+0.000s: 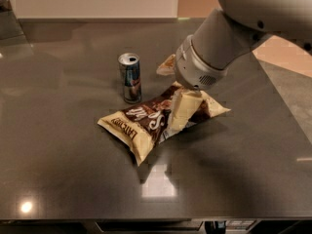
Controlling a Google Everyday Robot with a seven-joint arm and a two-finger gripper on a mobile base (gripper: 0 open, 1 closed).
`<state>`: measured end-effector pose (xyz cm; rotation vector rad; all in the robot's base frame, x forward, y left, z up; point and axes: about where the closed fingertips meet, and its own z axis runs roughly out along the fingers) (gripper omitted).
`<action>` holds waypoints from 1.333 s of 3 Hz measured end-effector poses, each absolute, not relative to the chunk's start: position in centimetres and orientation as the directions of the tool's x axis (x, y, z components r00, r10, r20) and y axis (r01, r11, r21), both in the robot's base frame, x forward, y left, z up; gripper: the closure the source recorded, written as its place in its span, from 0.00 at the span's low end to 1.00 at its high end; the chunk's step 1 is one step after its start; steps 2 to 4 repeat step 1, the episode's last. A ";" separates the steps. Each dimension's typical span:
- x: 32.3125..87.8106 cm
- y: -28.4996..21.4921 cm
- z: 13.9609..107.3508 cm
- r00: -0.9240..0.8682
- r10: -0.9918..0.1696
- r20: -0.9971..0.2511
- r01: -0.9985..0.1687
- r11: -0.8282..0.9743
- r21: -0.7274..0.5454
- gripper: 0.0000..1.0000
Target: Move brown chip bag near redbull can
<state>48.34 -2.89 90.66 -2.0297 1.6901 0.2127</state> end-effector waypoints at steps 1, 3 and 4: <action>48.3 -2.9 90.7 0.223 -0.881 -0.417 -0.957 -0.116 -0.265 0.00; 48.3 -2.9 90.7 0.223 -0.881 -0.417 -0.957 -0.116 -0.265 0.00; 48.3 -2.9 90.7 0.223 -0.881 -0.417 -0.957 -0.116 -0.265 0.00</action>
Offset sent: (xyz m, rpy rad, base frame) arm 0.0000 0.0000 0.0000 0.0000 0.0000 0.0000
